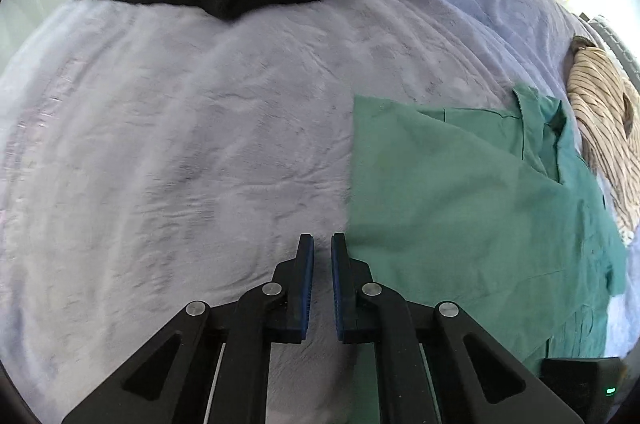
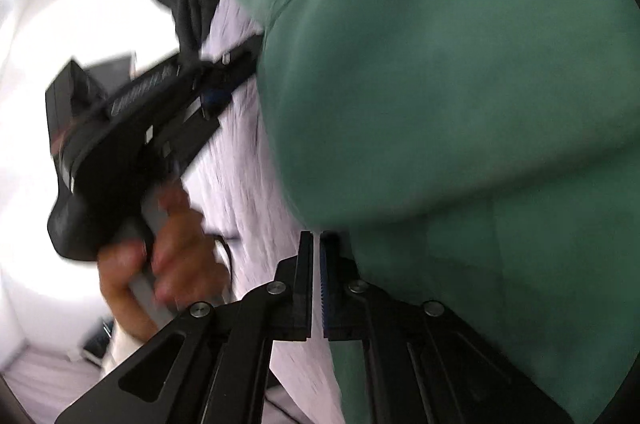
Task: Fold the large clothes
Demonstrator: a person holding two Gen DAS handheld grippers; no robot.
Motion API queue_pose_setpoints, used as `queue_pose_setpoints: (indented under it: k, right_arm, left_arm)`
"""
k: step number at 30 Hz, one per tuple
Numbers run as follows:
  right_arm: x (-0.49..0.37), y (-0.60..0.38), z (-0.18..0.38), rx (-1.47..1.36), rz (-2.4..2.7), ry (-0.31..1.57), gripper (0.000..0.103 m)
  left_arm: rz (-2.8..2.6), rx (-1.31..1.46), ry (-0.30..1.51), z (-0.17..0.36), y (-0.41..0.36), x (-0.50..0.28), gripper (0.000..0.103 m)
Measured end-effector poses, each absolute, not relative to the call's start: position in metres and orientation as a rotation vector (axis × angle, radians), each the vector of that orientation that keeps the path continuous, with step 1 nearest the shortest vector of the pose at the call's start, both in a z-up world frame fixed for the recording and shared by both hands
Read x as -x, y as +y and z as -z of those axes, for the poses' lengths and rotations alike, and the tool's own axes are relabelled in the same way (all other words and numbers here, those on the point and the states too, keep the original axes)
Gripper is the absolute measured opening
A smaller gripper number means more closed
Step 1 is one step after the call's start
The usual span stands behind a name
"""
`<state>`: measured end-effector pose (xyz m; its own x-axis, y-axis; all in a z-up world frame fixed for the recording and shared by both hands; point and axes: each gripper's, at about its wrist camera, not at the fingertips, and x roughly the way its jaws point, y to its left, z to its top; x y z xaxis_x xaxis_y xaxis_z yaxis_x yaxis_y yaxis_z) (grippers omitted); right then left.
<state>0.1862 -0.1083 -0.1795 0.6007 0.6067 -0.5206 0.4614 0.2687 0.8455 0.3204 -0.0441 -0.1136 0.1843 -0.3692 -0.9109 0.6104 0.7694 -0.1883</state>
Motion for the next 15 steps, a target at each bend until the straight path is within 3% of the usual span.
queue_pose_setpoints:
  k: [7,15]
  right_arm:
    - [-0.108,-0.179,0.121,-1.081,0.083,0.962,0.010]
    - [-0.032,-0.294,0.108,-0.947,0.517,0.913,0.012]
  left_arm:
    - [0.703,-0.285,1.095,0.079,-0.028,-0.280,0.011]
    - [0.622,-0.331,1.152,0.125,-0.034,-0.242,0.011]
